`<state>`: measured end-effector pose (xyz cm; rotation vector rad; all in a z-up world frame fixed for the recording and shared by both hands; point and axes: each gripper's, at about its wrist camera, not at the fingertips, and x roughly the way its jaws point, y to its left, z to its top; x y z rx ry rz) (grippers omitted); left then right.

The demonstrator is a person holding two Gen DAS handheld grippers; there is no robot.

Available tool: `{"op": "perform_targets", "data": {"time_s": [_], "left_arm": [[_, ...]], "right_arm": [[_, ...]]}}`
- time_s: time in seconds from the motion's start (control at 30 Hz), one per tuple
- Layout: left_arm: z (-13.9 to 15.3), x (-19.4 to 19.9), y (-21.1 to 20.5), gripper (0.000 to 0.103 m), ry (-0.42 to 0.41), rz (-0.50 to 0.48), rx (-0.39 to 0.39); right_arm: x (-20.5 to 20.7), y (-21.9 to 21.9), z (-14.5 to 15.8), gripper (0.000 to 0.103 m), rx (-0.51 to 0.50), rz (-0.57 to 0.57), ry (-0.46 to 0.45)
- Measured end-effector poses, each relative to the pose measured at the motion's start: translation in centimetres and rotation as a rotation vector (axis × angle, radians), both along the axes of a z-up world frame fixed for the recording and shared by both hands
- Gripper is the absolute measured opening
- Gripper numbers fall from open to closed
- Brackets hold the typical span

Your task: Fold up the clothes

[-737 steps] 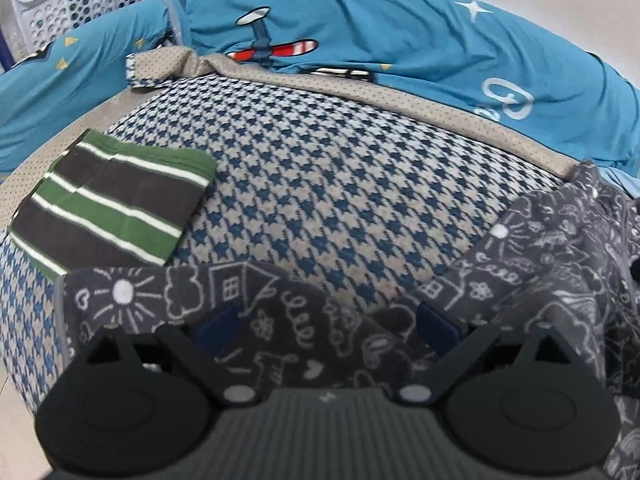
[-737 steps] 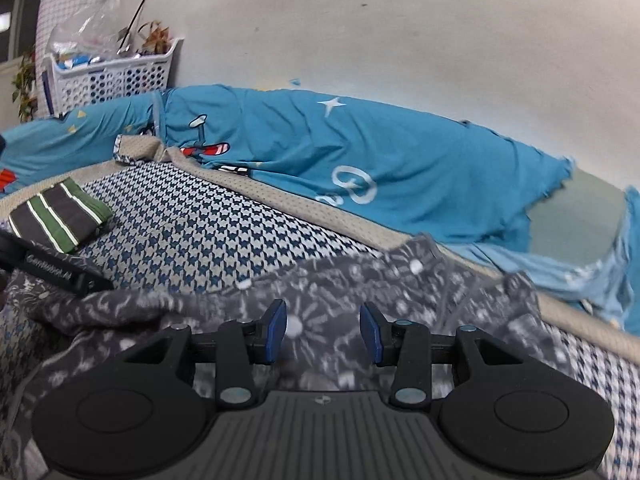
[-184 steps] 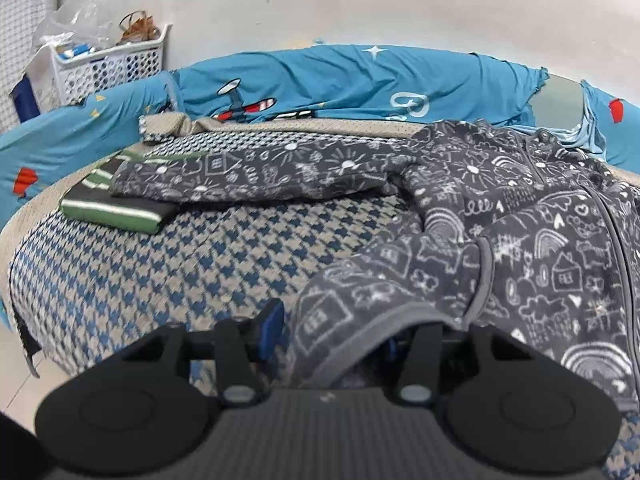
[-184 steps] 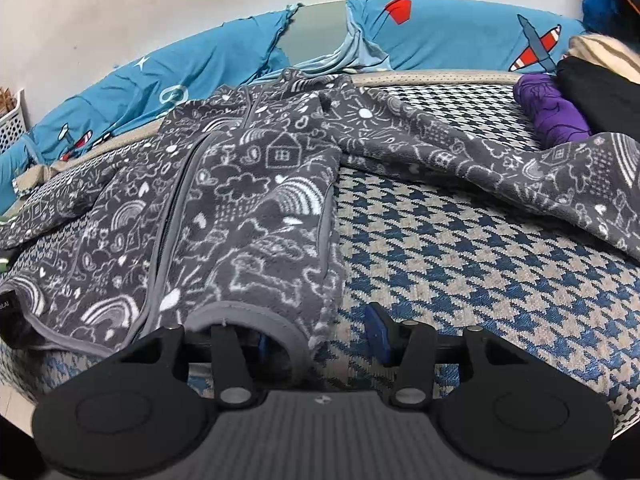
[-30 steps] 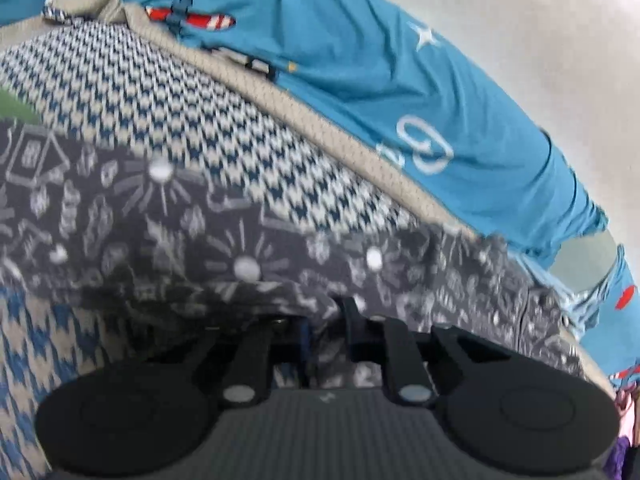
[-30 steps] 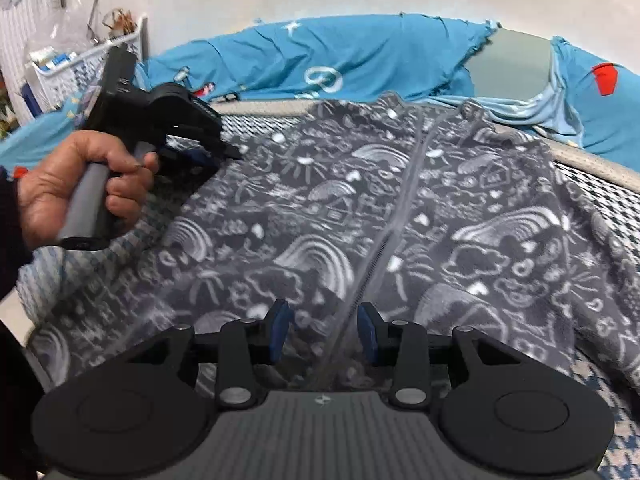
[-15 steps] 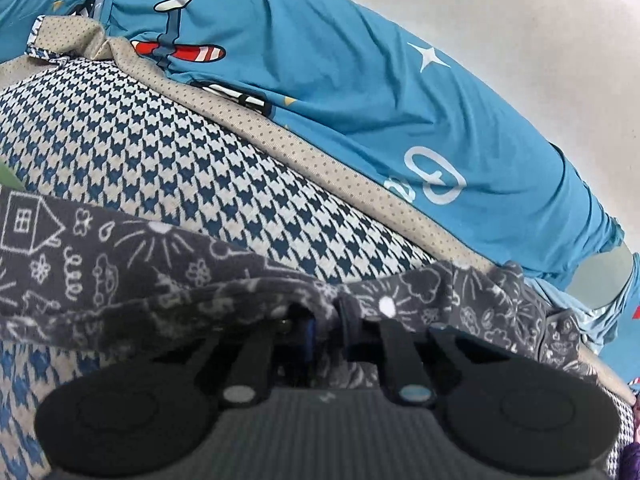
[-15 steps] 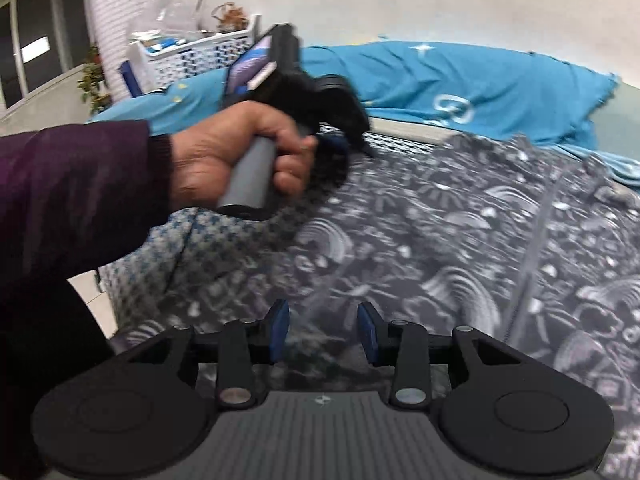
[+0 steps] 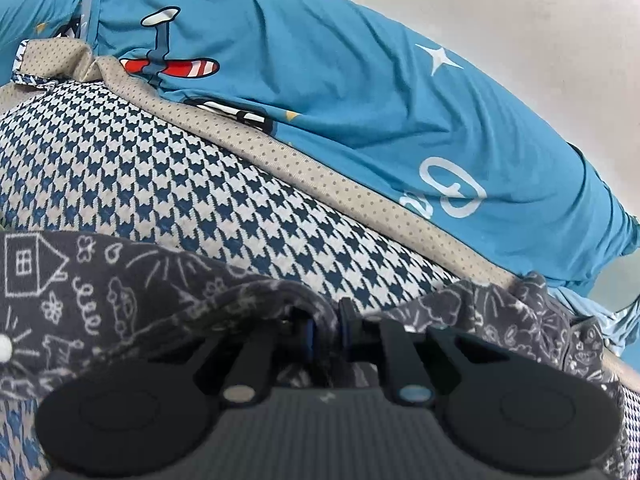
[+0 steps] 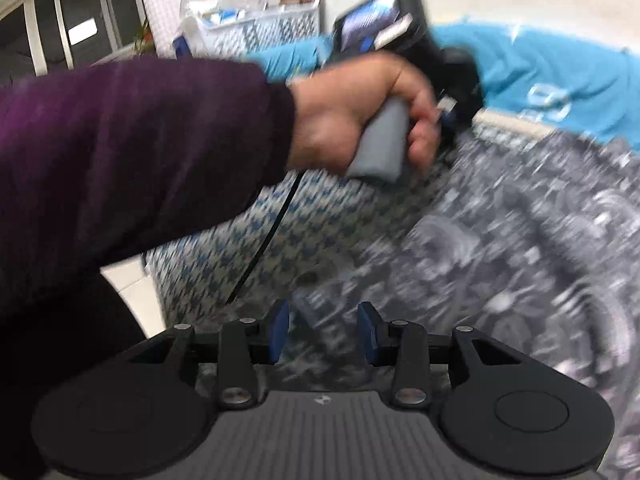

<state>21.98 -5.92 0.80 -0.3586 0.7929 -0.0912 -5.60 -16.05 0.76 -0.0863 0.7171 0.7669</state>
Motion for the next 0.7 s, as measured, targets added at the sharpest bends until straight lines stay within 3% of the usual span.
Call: {"op": "perform_targets", "data": {"time_s": [0.37,0.7], "left_arm": [[-0.3,-0.1,1.6,0.011,0.006,0.016,0.005],[0.2,-1.3,1.9,0.019,0.014,-0.069,0.014]], "right_arm": [[-0.2,2.8,-1.7,0.045,-0.005,0.063,0.008],[-1.5,2.6,-0.1,0.048,-0.089,0.114,-0.069]]}}
